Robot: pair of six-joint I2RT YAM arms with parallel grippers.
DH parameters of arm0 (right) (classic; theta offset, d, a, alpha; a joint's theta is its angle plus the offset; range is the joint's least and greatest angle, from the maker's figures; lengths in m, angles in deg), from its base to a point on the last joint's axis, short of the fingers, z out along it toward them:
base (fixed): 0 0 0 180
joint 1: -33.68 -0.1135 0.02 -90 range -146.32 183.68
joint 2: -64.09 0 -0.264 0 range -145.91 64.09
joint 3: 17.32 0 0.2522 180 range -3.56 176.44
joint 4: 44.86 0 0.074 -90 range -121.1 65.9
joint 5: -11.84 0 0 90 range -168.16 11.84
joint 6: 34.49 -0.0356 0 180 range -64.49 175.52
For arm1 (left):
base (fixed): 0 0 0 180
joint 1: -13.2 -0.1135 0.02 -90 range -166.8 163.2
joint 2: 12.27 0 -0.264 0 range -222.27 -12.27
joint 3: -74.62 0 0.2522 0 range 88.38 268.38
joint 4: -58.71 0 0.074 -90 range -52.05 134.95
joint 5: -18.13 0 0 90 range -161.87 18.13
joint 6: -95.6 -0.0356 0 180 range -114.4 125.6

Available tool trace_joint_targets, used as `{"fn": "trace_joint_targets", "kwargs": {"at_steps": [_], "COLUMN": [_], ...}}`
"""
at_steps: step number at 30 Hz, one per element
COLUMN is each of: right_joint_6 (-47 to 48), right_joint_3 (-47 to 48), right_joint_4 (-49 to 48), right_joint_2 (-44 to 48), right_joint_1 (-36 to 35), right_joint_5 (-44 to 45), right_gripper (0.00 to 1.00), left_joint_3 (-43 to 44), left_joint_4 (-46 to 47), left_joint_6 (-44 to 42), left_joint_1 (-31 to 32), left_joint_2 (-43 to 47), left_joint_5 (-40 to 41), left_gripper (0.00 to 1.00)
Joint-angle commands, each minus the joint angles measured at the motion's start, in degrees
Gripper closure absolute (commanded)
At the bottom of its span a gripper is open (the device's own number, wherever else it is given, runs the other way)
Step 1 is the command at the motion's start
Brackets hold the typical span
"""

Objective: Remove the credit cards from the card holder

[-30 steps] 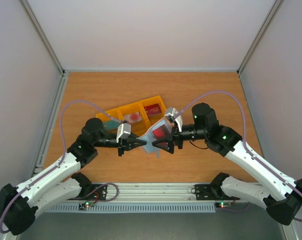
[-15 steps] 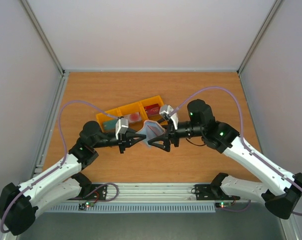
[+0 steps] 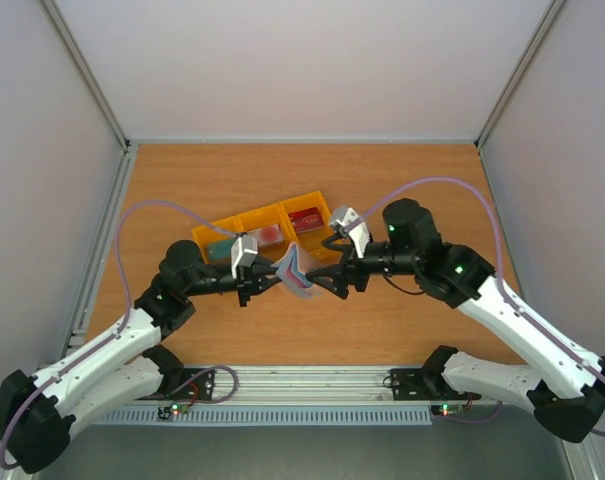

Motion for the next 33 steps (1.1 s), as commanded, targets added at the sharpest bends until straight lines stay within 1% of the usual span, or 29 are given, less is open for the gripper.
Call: {"fn": "trace_joint_targets", "kwargs": {"at_steps": [1,4,5,6,7,9,12,14,16,20,22,25,28,31,32,33], "right_joint_6": [-0.92,-1.58,-1.96,-2.39,-2.78,-3.7,-3.91,-4.06,-4.46,-5.53,-3.97,-2.54,-1.3,-0.51,-0.64,-0.75], "right_joint_3": [-1.21,-2.15,-3.06,-4.18,-5.19,-6.48,-6.34,-6.25,-6.68,-7.82,-7.02,-6.39,-5.91,-5.58,-5.23,-5.02], "right_joint_4": [0.46,-0.09,-0.56,-1.51,-2.82,-5.05,-7.25,-8.82,-9.97,-10.61,-10.01,-10.75,-11.57,-12.74,-12.35,-12.04], "right_joint_2": [-0.54,0.26,0.05,-0.24,-0.7,-1.93,-3.77,-4.05,-3.91,-5.89,-7.93,-10.0,-11.58,-13.37,-14.07,-14.44], "right_joint_1": [0.11,-0.26,-0.38,-0.41,-0.39,-0.55,-1.7,-2.33,-2.79,-5.59,-9.71,-14.06,-18.18,-20.16,-20.19,-20.19], "right_joint_5": [0.49,4.96,7.12,7.44,7.29,6.57,5.29,3.62,5.41,17.56,22.13,27.67,36.94,39.77,40.86,42.2], "right_gripper": [0.07,0.06,0.06,0.06,0.06,0.06,0.07,0.07,0.08,0.07,0.06,0.05,0.04,0.04,0.06,0.09], "left_joint_3": [5.8,8.52,9.24,9.83,10.11,9.99,9.62,9.91,10.16,10.61,10.64,10.49,10.31,10.1,10.01,9.92], "left_joint_4": [-13.72,-30.72,-34.63,-37.29,-38.21,-35.98,-31.05,-30.64,-31.15,-31.71,-31.76,-31.64,-31.39,-30.53,-30.14,-29.8], "left_joint_6": [1.86,2.56,2.36,2.23,2.17,2.14,3.23,4.13,4.39,7.26,9.07,10.17,9.37,9.23,9.17,9.15], "left_joint_1": [0.05,0.0,0.02,0.03,0.07,0.11,0.17,0.18,0.2,0.18,0.15,0.17,0.16,0.18,0.13,0.15], "left_joint_2": [0.29,0.4,0.42,0.27,0.31,0.24,-0.61,-1.42,-1.83,-2.42,-2.46,-2.4,-2.41,-2.5,-2.53,-2.46], "left_joint_5": [12.09,19.59,20.84,21.23,20.63,18.63,18.59,18.78,18.36,19.83,19.79,19.91,20.62,20.08,19.65,19.37], "left_gripper": [1.0,1.0,1.0,1.0,1.0,1.0,1.0,1.0,1.0,1.0,1.0,1.0,1.0,1.0,1.0,1.0]}}
